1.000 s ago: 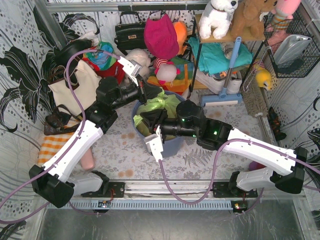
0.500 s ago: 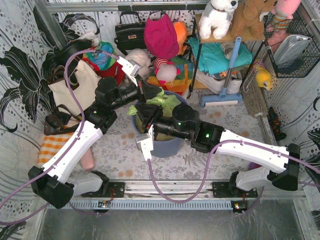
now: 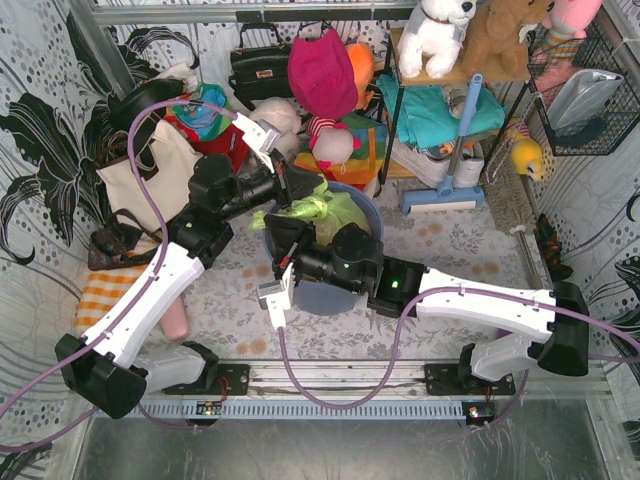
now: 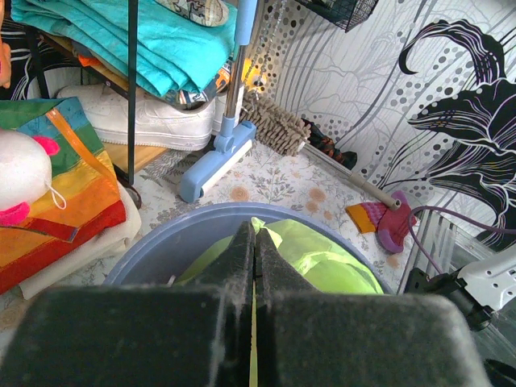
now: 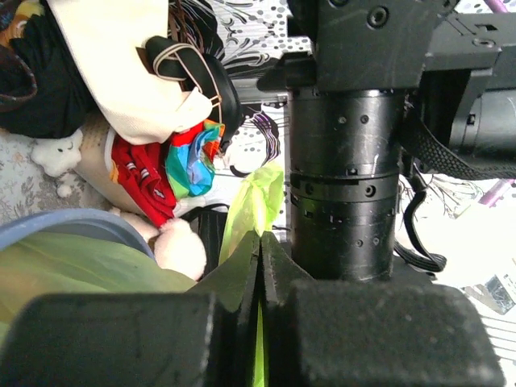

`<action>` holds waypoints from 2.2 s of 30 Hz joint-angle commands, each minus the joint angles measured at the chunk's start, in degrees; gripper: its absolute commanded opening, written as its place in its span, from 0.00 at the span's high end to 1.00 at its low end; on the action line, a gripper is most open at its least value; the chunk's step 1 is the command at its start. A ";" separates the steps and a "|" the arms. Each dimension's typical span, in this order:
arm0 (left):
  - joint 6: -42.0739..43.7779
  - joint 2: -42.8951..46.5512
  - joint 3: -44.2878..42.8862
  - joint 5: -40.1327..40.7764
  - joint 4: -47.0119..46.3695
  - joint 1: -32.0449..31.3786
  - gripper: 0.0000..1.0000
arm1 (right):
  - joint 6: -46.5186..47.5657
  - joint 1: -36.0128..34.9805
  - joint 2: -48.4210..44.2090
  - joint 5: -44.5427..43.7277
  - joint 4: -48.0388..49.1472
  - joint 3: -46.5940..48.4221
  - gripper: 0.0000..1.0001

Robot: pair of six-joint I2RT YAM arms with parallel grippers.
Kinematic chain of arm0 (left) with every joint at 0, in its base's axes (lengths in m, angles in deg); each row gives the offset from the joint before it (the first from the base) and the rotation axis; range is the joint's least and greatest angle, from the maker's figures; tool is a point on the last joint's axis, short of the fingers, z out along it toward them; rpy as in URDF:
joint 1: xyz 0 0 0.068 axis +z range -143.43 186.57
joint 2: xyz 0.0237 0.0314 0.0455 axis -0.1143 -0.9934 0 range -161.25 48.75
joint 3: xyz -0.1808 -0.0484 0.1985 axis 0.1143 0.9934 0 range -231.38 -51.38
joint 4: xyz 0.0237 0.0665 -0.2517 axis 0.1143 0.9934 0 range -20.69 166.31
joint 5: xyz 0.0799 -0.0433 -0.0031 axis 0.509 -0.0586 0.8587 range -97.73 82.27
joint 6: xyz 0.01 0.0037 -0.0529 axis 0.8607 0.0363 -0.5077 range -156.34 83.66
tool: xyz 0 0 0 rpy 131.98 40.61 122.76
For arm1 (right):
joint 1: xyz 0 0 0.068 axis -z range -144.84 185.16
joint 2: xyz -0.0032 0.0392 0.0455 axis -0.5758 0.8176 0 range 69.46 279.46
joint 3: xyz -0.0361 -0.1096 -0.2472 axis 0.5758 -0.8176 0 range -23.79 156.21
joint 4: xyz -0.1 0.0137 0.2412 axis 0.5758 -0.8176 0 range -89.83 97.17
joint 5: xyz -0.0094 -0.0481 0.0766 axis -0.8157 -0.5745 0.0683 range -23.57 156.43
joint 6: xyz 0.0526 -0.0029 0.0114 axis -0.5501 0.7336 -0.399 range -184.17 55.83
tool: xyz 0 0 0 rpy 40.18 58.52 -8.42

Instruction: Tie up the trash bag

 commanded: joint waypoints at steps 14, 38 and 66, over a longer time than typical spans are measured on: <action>0.76 -0.02 1.10 0.74 -4.04 0.40 1.00 | -31.45 -1.01 -14.89 21.64 12.06 -10.31 1.00; -1.74 -8.59 -2.88 15.63 -3.13 1.32 1.00 | -63.10 -0.90 -30.35 36.42 7.09 -20.91 1.00; -5.29 -9.89 -2.70 5.73 -2.56 1.93 1.00 | -47.55 -0.94 -32.78 12.31 6.64 -24.59 0.47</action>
